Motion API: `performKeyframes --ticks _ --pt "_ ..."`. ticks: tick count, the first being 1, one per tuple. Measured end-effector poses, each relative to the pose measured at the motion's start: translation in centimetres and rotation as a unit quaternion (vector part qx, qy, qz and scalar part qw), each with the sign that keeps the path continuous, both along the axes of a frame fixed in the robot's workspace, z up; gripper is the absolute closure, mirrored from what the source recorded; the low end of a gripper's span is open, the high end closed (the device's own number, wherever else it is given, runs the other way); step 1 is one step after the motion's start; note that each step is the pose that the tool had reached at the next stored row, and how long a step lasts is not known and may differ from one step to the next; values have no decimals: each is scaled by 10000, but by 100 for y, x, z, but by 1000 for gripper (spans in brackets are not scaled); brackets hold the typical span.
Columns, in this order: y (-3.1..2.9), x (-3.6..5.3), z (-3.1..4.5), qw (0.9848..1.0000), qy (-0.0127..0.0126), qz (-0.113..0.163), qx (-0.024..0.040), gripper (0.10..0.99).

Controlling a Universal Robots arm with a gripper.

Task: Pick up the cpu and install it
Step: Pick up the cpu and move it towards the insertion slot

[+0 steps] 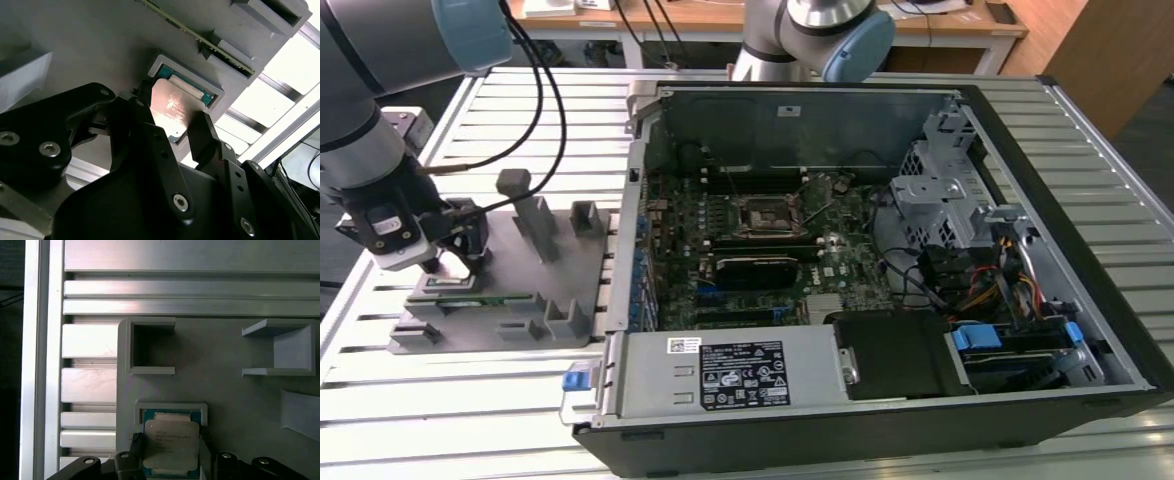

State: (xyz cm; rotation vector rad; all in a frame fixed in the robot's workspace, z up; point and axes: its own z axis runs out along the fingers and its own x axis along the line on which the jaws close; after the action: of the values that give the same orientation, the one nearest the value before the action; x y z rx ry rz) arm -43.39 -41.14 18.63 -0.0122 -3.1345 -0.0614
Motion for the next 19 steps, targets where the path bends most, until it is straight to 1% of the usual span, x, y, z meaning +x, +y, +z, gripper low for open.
performKeyframes --ticks 2,3,9,10,11,15,19 --pt "0 0 -4 10000 1 0 0 537" --pt "0 0 -4 10000 1 0 -1 475" --pt "0 0 -8 10000 1 0 -1 475" --pt "0 0 -7 10000 1 0 -1 490" --pt "0 0 -7 10000 2 0 -1 553" --pt "0 0 15 10000 0 0 0 557" --pt "0 0 81 10000 1 0 -1 557"
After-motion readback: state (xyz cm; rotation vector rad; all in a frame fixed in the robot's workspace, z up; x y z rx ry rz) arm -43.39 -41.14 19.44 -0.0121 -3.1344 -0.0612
